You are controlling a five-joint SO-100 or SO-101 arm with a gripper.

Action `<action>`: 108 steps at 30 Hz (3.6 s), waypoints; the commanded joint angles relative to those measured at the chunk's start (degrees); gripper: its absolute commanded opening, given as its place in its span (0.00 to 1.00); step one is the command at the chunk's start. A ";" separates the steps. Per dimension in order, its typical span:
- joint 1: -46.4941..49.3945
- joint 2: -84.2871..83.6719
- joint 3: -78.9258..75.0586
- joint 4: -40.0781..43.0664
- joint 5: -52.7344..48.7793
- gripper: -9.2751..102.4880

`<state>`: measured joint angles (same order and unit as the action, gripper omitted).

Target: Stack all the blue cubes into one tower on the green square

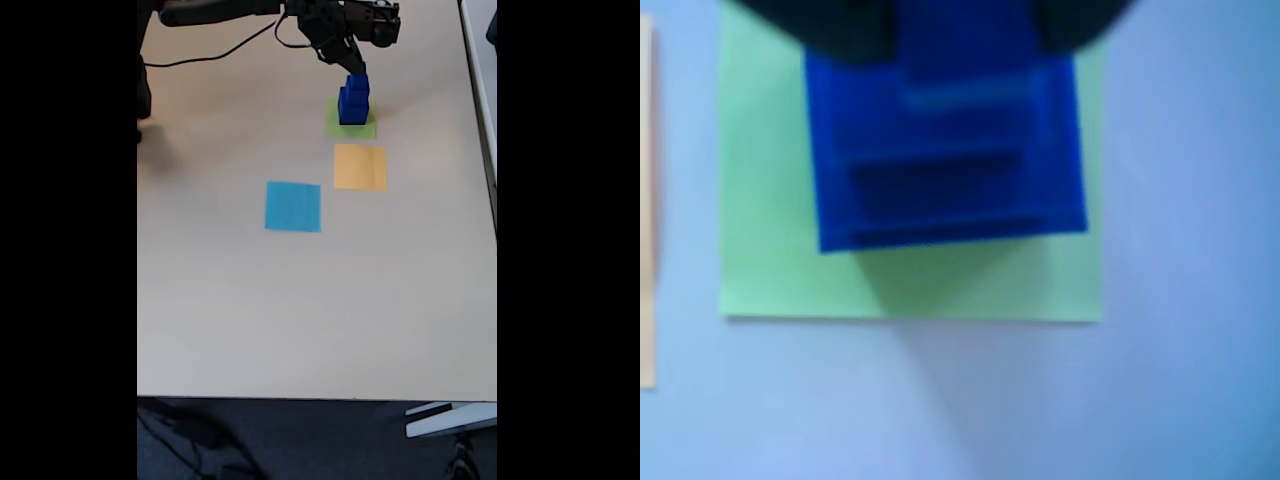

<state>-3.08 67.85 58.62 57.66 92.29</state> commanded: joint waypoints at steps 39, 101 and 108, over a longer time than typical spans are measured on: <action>0.44 1.58 -1.49 -1.41 0.26 0.11; 0.53 1.85 -5.27 -1.93 -4.39 0.19; 0.00 2.29 -10.72 -2.72 -7.91 0.19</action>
<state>-2.55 67.85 53.53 56.60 85.96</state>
